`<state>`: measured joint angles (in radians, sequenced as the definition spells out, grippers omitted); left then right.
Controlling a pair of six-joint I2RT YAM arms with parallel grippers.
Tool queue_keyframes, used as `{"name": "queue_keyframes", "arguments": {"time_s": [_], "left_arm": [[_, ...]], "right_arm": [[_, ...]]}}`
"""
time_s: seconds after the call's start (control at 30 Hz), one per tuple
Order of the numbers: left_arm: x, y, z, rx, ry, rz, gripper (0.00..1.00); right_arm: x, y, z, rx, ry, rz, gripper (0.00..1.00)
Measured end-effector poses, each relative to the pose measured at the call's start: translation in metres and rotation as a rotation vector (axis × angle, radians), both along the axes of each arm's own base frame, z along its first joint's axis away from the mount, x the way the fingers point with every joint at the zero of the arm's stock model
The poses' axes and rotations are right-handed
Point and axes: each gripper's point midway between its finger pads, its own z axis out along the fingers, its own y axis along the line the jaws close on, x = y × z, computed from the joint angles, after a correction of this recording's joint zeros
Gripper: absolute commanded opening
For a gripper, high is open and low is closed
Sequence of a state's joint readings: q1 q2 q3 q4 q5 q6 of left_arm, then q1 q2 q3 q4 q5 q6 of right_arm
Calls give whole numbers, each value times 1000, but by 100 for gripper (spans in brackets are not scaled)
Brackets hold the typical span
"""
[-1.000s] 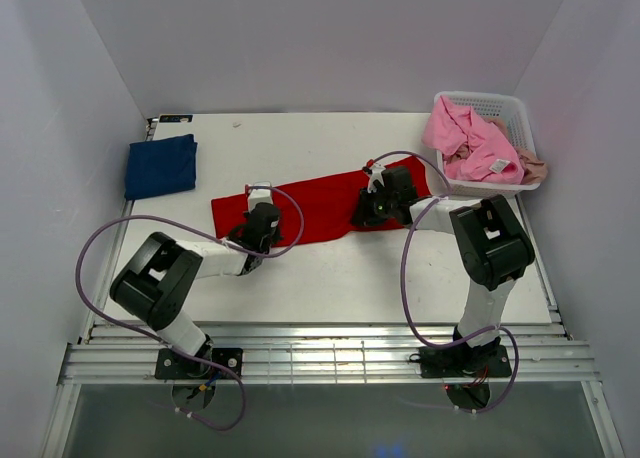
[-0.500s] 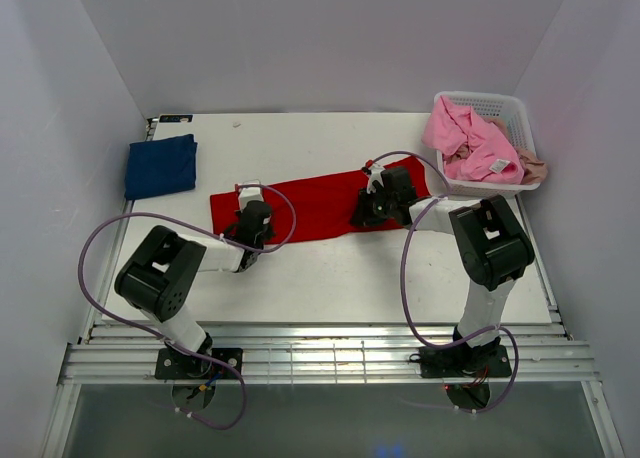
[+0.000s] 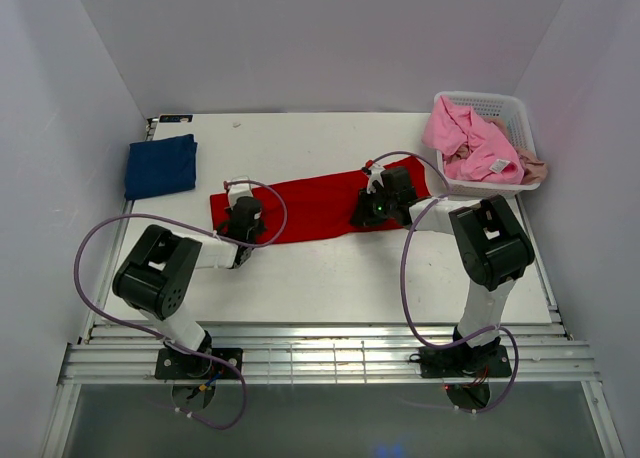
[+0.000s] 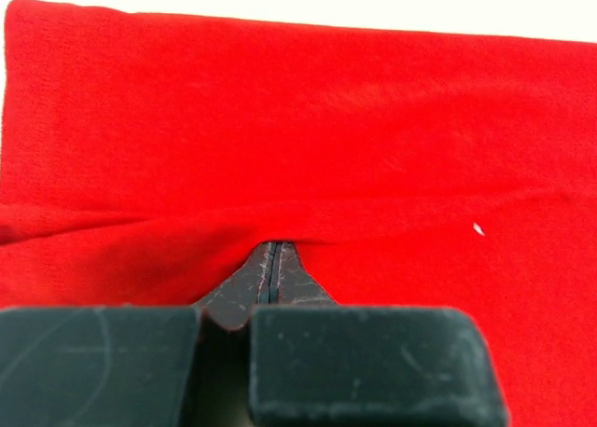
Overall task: Fold and stack the t-shirts
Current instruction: Fold the other side of the tshirt into a rectangle
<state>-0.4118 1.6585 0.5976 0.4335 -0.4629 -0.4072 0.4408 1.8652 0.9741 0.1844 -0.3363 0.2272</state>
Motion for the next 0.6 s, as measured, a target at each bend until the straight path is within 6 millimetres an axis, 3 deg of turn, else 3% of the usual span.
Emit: {"name": "queue_keyframes", "arguments": {"time_s": [0.23,0.6], "left_arm": [[10,13,7,-9,-23,39,0],[44,21,35,-29,-94,78,0]], "right_arm": [[0,0,0,-2,-2,3,19],[-1,0,-1,-4,-7,9,19]]}}
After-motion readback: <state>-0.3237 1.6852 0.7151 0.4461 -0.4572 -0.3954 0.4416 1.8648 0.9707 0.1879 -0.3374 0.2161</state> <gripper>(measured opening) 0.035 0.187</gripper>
